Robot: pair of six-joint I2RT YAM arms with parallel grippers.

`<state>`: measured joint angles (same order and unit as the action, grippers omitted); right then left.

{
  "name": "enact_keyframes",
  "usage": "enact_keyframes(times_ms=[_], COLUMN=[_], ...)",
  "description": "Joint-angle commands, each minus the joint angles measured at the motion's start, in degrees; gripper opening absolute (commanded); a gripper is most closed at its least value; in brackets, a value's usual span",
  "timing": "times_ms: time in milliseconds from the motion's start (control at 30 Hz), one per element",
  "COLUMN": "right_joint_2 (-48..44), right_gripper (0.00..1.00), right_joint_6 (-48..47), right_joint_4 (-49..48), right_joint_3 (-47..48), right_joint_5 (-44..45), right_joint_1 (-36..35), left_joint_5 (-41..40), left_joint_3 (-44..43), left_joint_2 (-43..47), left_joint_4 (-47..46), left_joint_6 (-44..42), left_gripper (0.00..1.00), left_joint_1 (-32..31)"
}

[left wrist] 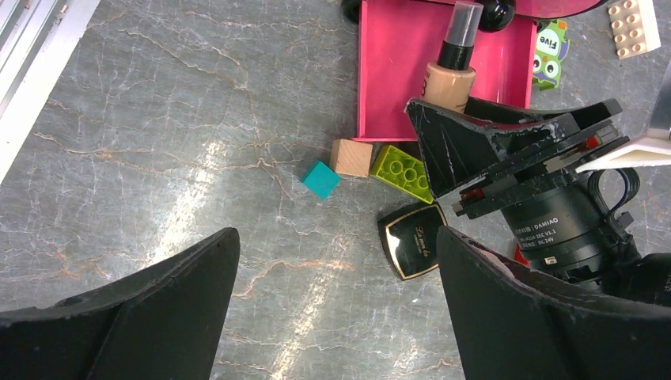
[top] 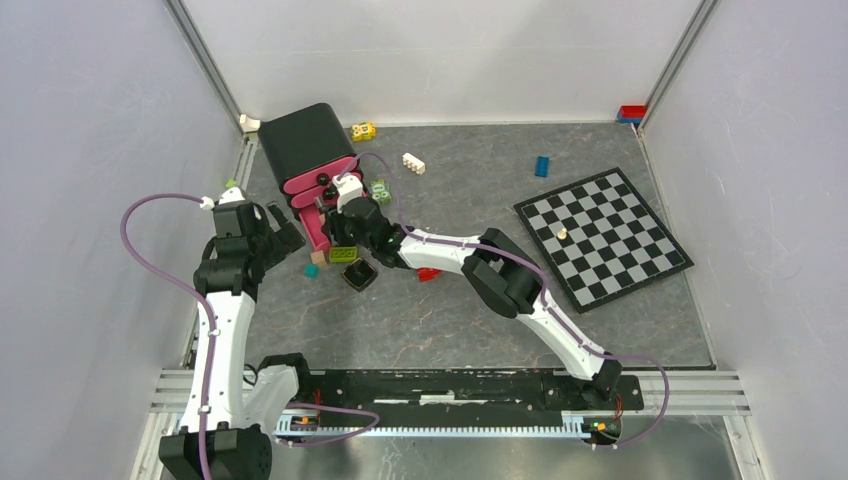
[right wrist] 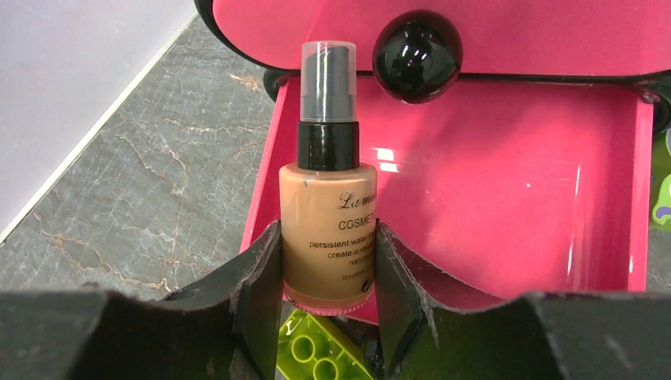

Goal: Organize the makeup
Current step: Place the makeup in the drawer.

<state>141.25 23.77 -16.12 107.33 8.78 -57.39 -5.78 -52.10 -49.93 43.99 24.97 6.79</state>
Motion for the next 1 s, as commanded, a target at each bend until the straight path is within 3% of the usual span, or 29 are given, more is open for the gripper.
enact_keyframes(times_ms=[0, 967], right_joint_2=[0.7, -0.3], right_gripper=[0.27, 0.25], right_joint_6=[0.6, 4.9], right_joint_4=[1.4, 10.7], right_joint_3=[4.4, 4.8], right_joint_5=[0.4, 0.1], right_joint_1=[-0.3, -0.4], left_joint_5=[0.6, 0.5], left_joint_3=[-0.1, 0.0], left_joint_2=[0.6, 0.8], left_joint_4=[-2.2, -2.2], left_joint_6=[-0.5, -0.4], left_gripper=[1.00, 1.00], left_joint_1=[0.3, 0.3])
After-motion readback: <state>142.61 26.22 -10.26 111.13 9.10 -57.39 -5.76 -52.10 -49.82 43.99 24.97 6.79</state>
